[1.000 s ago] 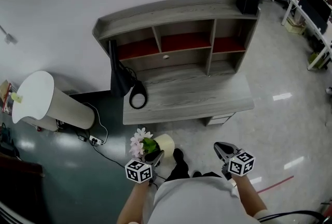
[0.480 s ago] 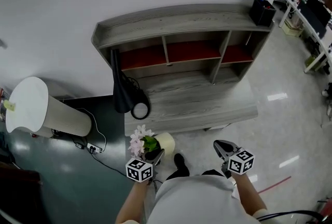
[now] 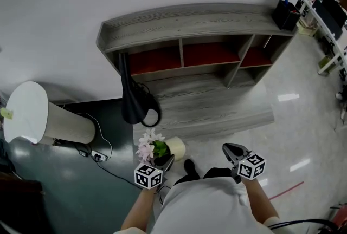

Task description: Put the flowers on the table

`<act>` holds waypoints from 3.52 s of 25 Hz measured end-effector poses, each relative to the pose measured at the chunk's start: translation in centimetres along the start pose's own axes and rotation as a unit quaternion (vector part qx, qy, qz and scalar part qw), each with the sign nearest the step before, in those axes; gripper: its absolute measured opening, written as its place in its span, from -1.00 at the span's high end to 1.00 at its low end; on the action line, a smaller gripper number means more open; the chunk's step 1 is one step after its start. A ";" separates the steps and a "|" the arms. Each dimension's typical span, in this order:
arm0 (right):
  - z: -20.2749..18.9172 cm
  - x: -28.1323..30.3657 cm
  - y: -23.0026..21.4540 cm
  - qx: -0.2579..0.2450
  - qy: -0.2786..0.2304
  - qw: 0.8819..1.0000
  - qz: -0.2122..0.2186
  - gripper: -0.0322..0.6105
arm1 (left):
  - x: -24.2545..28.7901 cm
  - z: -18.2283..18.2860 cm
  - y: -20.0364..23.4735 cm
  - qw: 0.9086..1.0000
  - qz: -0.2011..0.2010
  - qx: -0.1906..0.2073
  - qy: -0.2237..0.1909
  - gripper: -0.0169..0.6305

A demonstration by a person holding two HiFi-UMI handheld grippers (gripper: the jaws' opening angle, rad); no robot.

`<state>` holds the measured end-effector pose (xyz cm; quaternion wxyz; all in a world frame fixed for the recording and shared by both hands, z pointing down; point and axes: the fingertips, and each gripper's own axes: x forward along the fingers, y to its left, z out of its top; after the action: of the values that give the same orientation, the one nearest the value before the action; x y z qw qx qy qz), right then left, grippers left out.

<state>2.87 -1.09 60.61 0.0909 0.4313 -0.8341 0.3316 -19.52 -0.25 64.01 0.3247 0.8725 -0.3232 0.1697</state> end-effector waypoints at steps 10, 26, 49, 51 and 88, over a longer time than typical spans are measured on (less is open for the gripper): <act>0.9 1.8 -0.4 -0.002 0.016 1.000 0.007 0.84 | 0.6 0.4 1.0 1.000 0.004 -0.015 0.001 0.79; 6.6 8.6 -4.5 -0.049 0.082 0.988 0.123 0.84 | 4.2 3.5 0.9 0.991 0.094 -0.079 -0.045 0.79; 8.8 11.5 -12.4 -0.066 0.155 0.966 0.198 0.84 | 12.6 6.4 3.7 0.980 0.190 -0.047 0.031 0.79; 8.7 12.1 -12.3 -0.067 0.154 0.966 0.196 0.84 | 13.6 6.8 4.5 0.981 0.185 -0.037 0.040 0.79; 10.5 19.7 -15.4 -0.018 0.131 0.990 0.055 0.84 | 29.0 8.4 22.1 0.937 0.151 0.172 0.264 0.78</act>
<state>4.27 -26.99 68.48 0.1889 0.3357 -0.8434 0.3746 -12.46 -31.93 82.60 0.2135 0.7801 -0.3195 0.4937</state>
